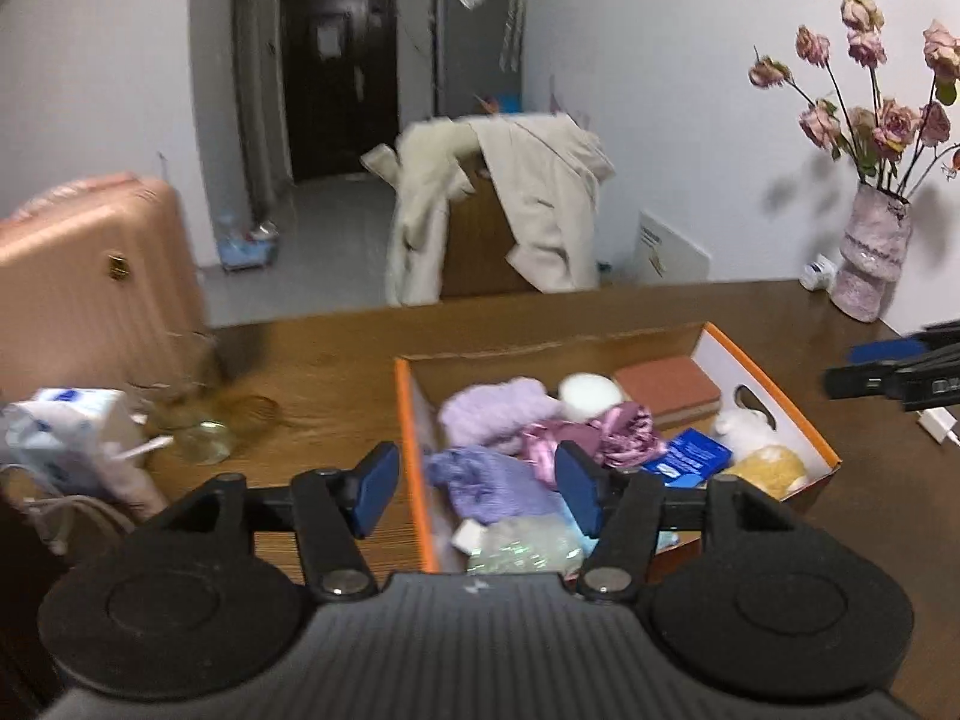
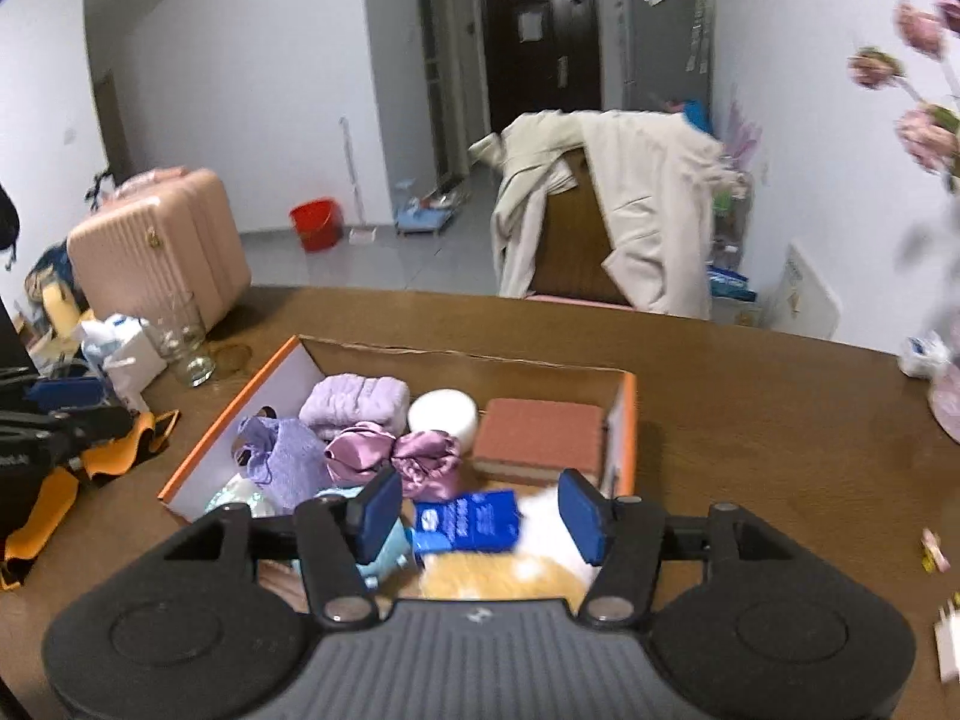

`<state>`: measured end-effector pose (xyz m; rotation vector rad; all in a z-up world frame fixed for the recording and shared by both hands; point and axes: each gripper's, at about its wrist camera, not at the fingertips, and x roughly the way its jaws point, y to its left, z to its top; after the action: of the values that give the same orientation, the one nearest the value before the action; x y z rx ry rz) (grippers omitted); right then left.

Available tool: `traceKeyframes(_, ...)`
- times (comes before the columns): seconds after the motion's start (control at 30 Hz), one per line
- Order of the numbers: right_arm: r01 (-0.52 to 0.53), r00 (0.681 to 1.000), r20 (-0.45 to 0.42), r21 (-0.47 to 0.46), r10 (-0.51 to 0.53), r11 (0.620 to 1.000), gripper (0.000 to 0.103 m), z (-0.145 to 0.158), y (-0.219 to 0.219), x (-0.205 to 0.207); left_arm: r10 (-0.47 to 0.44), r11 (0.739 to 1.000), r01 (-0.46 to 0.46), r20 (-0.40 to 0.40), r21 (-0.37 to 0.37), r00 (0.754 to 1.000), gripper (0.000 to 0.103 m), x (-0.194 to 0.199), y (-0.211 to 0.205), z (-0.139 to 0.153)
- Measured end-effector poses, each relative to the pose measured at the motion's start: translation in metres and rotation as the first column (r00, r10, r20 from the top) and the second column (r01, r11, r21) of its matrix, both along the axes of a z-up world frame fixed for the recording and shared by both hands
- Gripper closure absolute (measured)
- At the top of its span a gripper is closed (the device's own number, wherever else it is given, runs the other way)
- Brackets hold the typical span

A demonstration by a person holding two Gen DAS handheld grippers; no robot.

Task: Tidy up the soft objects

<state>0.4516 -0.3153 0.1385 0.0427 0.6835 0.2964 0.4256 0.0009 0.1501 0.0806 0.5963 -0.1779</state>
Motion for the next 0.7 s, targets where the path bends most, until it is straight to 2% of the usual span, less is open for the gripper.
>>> traceKeyframes(0.07, 0.024, 1.000, 0.018, 0.025, -0.025, 0.999, 0.046, 0.006, -0.009, -0.015, 0.016, 1.000, -0.016, 0.021, -0.009, 1.000, 0.041, -0.013, 0.002, 0.007)
traceKeyframes(0.17, 0.032, 0.998, 0.047, 0.047, -0.034, 0.998, 0.045, 0.013, -0.012, -0.038, 0.034, 0.999, -0.032, 0.092, -0.015, 0.995, 0.023, -0.037, -0.003, 0.013)
traceKeyframes(0.27, 0.031, 0.995, 0.096, 0.055, -0.036, 0.998, 0.039, 0.020, -0.011, -0.065, 0.039, 0.999, -0.041, 0.157, 0.008, 0.987, 0.017, -0.064, -0.008, 0.016)
traceKeyframes(0.37, 0.029, 0.990, 0.139, 0.060, -0.037, 0.998, 0.037, 0.020, -0.005, -0.090, 0.051, 0.999, -0.052, 0.207, -0.002, 0.977, 0.010, -0.092, -0.010, 0.015)
traceKeyframes(0.57, 0.024, 0.977, 0.209, 0.110, -0.047, 0.994, 0.032, 0.001, 0.004, -0.147, 0.043, 0.999, -0.042, 0.274, -0.010, 0.961, 0.007, -0.151, -0.020, -0.007)
traceKeyframes(0.7, 0.037, 0.966, 0.254, 0.082, -0.057, 0.996, 0.030, -0.024, 0.016, -0.189, 0.070, 0.998, -0.068, 0.292, -0.017, 0.954, 0.004, -0.194, -0.021, -0.037)
